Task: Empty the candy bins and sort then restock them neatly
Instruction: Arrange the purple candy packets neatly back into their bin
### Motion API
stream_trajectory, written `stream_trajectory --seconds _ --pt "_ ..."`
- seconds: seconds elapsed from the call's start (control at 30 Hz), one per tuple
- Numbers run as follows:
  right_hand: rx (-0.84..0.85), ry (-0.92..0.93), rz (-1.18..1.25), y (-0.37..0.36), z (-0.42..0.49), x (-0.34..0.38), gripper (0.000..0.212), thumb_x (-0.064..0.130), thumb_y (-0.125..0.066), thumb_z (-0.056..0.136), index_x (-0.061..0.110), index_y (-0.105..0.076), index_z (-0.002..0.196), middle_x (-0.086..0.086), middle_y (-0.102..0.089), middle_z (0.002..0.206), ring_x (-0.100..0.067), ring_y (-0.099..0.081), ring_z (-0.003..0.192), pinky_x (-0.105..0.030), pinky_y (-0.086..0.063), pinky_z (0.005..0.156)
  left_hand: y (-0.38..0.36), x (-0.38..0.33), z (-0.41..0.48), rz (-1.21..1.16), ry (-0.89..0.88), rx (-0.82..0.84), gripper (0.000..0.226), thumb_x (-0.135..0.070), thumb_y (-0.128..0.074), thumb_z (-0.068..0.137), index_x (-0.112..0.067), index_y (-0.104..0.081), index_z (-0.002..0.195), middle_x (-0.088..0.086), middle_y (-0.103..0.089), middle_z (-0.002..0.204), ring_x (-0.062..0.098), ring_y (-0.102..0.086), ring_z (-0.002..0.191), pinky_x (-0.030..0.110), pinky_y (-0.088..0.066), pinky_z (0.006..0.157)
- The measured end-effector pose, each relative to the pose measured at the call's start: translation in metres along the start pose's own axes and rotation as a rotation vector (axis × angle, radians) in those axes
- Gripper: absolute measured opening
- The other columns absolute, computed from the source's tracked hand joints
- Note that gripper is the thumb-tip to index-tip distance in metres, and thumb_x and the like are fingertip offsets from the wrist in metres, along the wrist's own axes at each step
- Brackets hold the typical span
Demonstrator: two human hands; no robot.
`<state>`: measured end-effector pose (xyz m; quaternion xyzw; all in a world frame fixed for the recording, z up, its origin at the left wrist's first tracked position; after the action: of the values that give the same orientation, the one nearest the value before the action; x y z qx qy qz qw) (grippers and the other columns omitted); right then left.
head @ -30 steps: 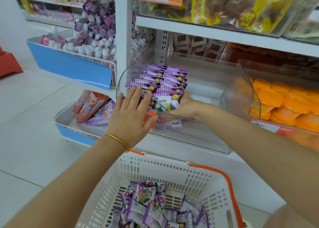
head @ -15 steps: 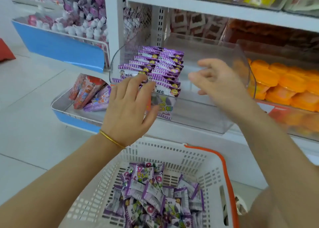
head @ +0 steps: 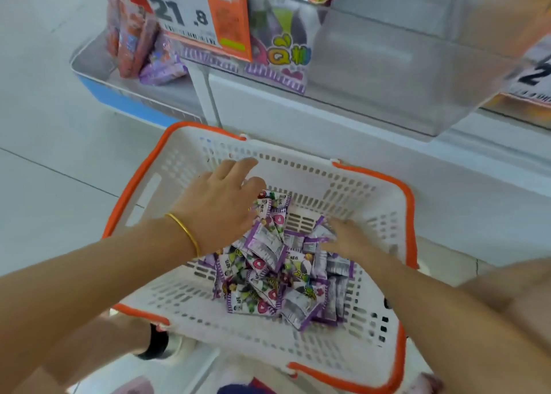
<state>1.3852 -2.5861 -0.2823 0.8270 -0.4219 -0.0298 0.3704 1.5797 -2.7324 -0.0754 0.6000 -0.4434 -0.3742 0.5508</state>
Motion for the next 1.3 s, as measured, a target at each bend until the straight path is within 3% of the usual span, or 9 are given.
stream_trajectory --seconds 0.23,0.33,0.57,0.7,0.93,1.03,1.1,1.23,1.3 --pt "-0.147 -0.089 -0.207 -0.022 0.020 -0.003 0.086 0.071 -0.061 0.073 0.009 -0.041 0.130 -0.008 -0.060 0.115 -0.026 -0.058 0.106 -0.039 -0.051 0.086 -0.023 0.006 -0.004 -0.009 0.019 0.076 0.034 -0.023 -0.057 0.070 -0.006 -0.067 0.098 0.023 -0.061 0.115 0.039 -0.064 0.086 0.041 -0.055 0.056" --pt "-0.163 -0.097 -0.076 -0.028 0.019 0.003 0.044 0.050 -0.065 0.083 0.012 -0.052 0.101 0.000 -0.058 0.083 -0.018 -0.060 0.079 -0.034 -0.053 0.073 -0.022 0.006 -0.002 -0.029 0.052 0.081 0.032 -0.021 -0.059 0.072 -0.007 -0.066 0.099 0.023 -0.060 0.117 0.039 -0.064 0.090 0.041 -0.055 0.057" --pt "-0.301 -0.074 0.178 0.014 -0.010 0.024 0.011 0.006 -0.063 0.085 0.005 -0.061 0.097 -0.011 -0.063 0.096 -0.025 -0.060 0.083 -0.033 -0.048 0.071 -0.016 -0.015 -0.002 -0.146 0.101 0.164 0.045 -0.033 -0.039 0.097 -0.020 -0.034 0.140 0.005 -0.015 0.151 0.024 -0.032 0.132 0.031 -0.041 0.100" --pt "-0.295 0.013 0.572 0.057 -0.057 0.057 0.009 0.005 -0.065 0.082 0.007 -0.056 0.081 -0.007 -0.058 0.078 -0.018 -0.054 0.068 -0.029 -0.045 0.061 -0.011 -0.031 -0.005 -0.279 0.069 0.203 0.059 -0.038 -0.048 0.094 -0.017 -0.023 0.144 0.003 -0.015 0.150 0.022 -0.028 0.135 0.030 -0.034 0.107" --pt "-0.022 0.090 1.370 0.097 -0.141 0.128 0.026 0.015 -0.066 0.088 0.007 -0.058 0.111 -0.005 -0.061 0.077 -0.015 -0.057 0.061 -0.025 -0.049 0.048 0.021 -0.051 -0.014 -0.217 -0.021 0.035 0.101 -0.050 -0.065 0.080 -0.018 0.001 0.149 0.009 -0.013 0.155 0.028 -0.014 0.142 0.041 -0.033 0.111" --pt "0.011 0.129 1.473 0.110 -0.159 0.133 0.020 0.025 -0.065 0.088 0.015 -0.057 0.103 -0.006 -0.062 0.074 -0.016 -0.056 0.060 -0.024 -0.049 0.050 0.045 -0.036 -0.009 -0.598 0.019 -0.237 0.064 -0.016 -0.070 0.082 -0.013 -0.038 0.138 0.010 -0.049 0.132 0.029 -0.046 0.122 0.036 -0.044 0.099" --pt "0.059 0.136 1.491 0.116 -0.167 0.131 0.009 0.022 -0.063 0.089 0.015 -0.058 0.093 -0.005 -0.063 0.073 -0.016 -0.056 0.061 -0.023 -0.050 0.050 0.051 -0.018 -0.005 -0.983 0.196 -0.155 0.041 -0.009 -0.063 0.087 -0.015 -0.050 0.126 0.005 -0.058 0.116 0.021 -0.056 0.106 0.021 -0.048 0.090" --pt "-0.089 0.194 1.315 0.131 -0.179 0.120 0.015 0.010 -0.063 0.088 0.014 -0.060 0.102 -0.002 -0.070 0.082 -0.012 -0.064 0.064 -0.023 -0.053 0.053 0.045 0.017 -0.010 -1.644 0.596 -0.079 0.028 -0.006 -0.070 0.082 -0.003 -0.062 0.109 0.027 -0.064 0.111 0.041 -0.061 0.105 0.057 -0.054 0.082" --pt "-0.349 0.280 1.087 0.141 -0.187 0.117 0.018 0.009 -0.065 0.087 0.020 -0.059 0.100 -0.001 -0.070 0.096 -0.009 -0.066 0.076 -0.021 -0.054 0.065 0.043 0.020 -0.014 -1.789 0.695 -0.067 0.024 -0.001 -0.064 0.086 -0.001 -0.061 0.110 0.024 -0.066 0.111 0.035 -0.064 0.099 0.050 -0.059 0.068"
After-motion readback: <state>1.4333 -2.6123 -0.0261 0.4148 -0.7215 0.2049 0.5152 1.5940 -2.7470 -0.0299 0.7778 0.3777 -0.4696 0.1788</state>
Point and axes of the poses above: each hand's wrist, its own z-axis towards the middle knuckle, its own y-axis out of the back of the hand, x = y × z, the point moved 5 cm from there along z, towards the middle knuckle
